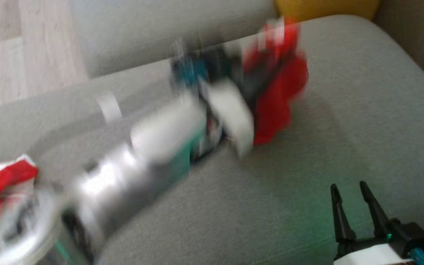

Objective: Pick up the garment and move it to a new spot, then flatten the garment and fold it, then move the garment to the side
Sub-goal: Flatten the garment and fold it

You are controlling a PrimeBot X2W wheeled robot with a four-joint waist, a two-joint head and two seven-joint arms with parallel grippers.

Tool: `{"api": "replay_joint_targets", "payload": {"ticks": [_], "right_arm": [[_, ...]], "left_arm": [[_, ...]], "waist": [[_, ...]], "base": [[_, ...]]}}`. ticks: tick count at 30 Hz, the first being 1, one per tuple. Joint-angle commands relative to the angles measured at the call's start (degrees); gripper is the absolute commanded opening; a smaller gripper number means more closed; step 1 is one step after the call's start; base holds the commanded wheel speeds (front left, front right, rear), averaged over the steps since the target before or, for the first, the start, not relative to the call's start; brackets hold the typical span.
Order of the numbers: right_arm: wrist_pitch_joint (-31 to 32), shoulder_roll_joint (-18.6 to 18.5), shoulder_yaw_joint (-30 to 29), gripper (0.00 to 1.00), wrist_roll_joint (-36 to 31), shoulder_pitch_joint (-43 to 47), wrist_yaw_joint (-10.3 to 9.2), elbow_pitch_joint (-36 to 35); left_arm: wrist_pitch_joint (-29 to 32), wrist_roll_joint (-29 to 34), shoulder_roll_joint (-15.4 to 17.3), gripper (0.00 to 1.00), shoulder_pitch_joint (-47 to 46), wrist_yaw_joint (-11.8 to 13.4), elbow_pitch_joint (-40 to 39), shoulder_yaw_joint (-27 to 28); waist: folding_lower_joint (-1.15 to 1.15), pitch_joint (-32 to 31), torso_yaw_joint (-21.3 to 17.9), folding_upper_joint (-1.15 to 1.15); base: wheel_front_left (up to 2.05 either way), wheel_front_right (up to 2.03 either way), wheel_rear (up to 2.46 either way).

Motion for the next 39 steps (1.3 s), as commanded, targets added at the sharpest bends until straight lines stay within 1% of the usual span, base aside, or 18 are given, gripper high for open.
{"api": "replay_joint_targets", "payload": {"ticks": [1,4,6,8,9,10,13,17,22,26,27,28,29,31,32,33,36,39], "right_arm": [[-0.22,-0.47,0.98,1.0,0.46,-2.31,-0.04,-2.23],[-0.22,-0.47,0.8,1.0,0.51,-3.45,-0.04,-2.52],[-0.22,-0.47,0.67,1.0,0.43,-4.37,-0.04,-2.63],[-0.22,-0.47,0.72,1.0,0.19,-5.31,-0.04,-2.61],[-0.22,-0.47,0.57,1.0,0.13,-5.72,-0.04,-2.59],[-0.22,-0.47,0.29,1.0,0.11,-6.06,-0.04,-2.6],[-0.22,-0.47,-0.36,1.0,0.06,-6.58,-0.04,-2.59],[-0.22,-0.47,-0.06,1.0,0.11,-6.79,-0.04,-2.32],[-0.22,-0.47,0.61,1.0,0.24,-6.96,-0.04,-1.95],[-0.22,-0.47,0.79,1.0,0.42,-6.9,-0.04,-1.93],[-0.22,-0.47,0.7,1.0,0.49,-6.83,-0.04,-1.93],[-0.22,-0.47,0.63,1.0,0.52,-6.76,-0.04,-1.94],[-0.22,-0.47,0.53,1.0,0.53,-6.72,-0.04,-1.96],[-0.22,-0.47,0.37,1.0,0.61,-6.72,-0.04,-1.96],[-0.22,-0.47,0.26,1.0,0.69,-6.75,-0.04,-1.91],[-0.22,-0.47,0.14,1.0,0.76,-6.79,-0.04,-1.85],[-0.22,-0.47,-0.09,1.0,1.03,-6.83,-0.04,-1.63],[-0.22,-0.47,-0.31,1.0,1.27,-6.6,-0.04,-1.45]], "left_arm": [[0.35,1.29,1.94,0.0,2.01,-0.03,-0.94,0.9],[1.55,6.73,2.42,0.0,14.14,0.04,-2.07,0.48],[2.42,10.31,1.92,0.0,22.13,-0.04,-1.39,0.44],[2.52,10.98,1.12,0.0,28.18,-0.11,-0.28,0.43],[2.38,10.27,0.64,0.08,30.42,-0.12,0.15,0.43],[2.23,9.73,0.21,1.0,32.01,-0.09,0.52,0.43],[1.04,8.85,-0.78,1.0,34.14,0.22,0.9,0.57],[-0.43,9.08,-1.34,1.0,33.6,1.11,1.36,1.15],[-0.89,8.63,-1.59,1.0,32.85,1.42,2.06,1.45],[0.33,8.37,-1.65,1.0,33.02,1.05,2.1,1.12],[0.75,8.32,-1.65,0.91,33.1,0.91,1.82,1.02],[0.93,8.3,-1.65,0.73,33.18,0.82,1.49,0.95],[1.01,8.26,-1.66,0.65,33.23,0.77,1.16,0.9],[0.77,8.36,-1.66,0.43,33.1,0.78,0.59,0.83],[0.53,8.37,-1.66,0.16,33.01,0.92,0.34,0.81],[0.43,8.25,-1.66,0.0,32.94,0.93,0.05,0.79],[-0.12,8.04,-1.67,0.0,32.6,0.82,-0.61,0.75],[-1.55,8.49,-1.64,0.0,31.99,1.88,-0.8,2.42]], "waist": [[0.01,2.07,2.21,0.0],[0.01,4.27,4.16,0.0],[0.01,5.7,5.35,0.0],[0.01,6.63,6.2,0.0],[0.01,7.04,6.62,0.0],[0.01,7.31,7.08,0.0],[0.01,7.75,8.47,0.0],[0.01,7.57,9.61,0.0],[0.01,6.98,9.34,0.0],[0.01,6.98,8.4,0.0],[0.01,7.05,8.24,0.0],[0.01,7.13,8.12,0.0],[0.01,7.27,8.04,0.0],[0.01,7.54,8.0,0.0],[0.01,7.66,8.04,0.0],[0.01,7.73,8.11,0.0],[0.01,7.66,8.52,0.0],[0.01,6.94,9.34,0.0]], "base": [[0.0,0.0,0.0],[0.0,0.0,0.0],[0.0,0.0,0.0],[0.0,0.0,0.0],[0.0,0.0,0.0],[0.0,0.0,0.0],[0.0,0.0,0.0],[0.0,0.0,0.0],[0.0,0.0,0.0],[0.0,0.0,0.0],[0.0,0.0,0.0],[0.0,0.0,0.0],[0.0,0.0,0.0],[0.0,0.0,0.0],[0.0,0.0,0.0],[0.0,0.0,0.0],[0.0,0.0,0.0],[0.0,0.0,0.0]]}}
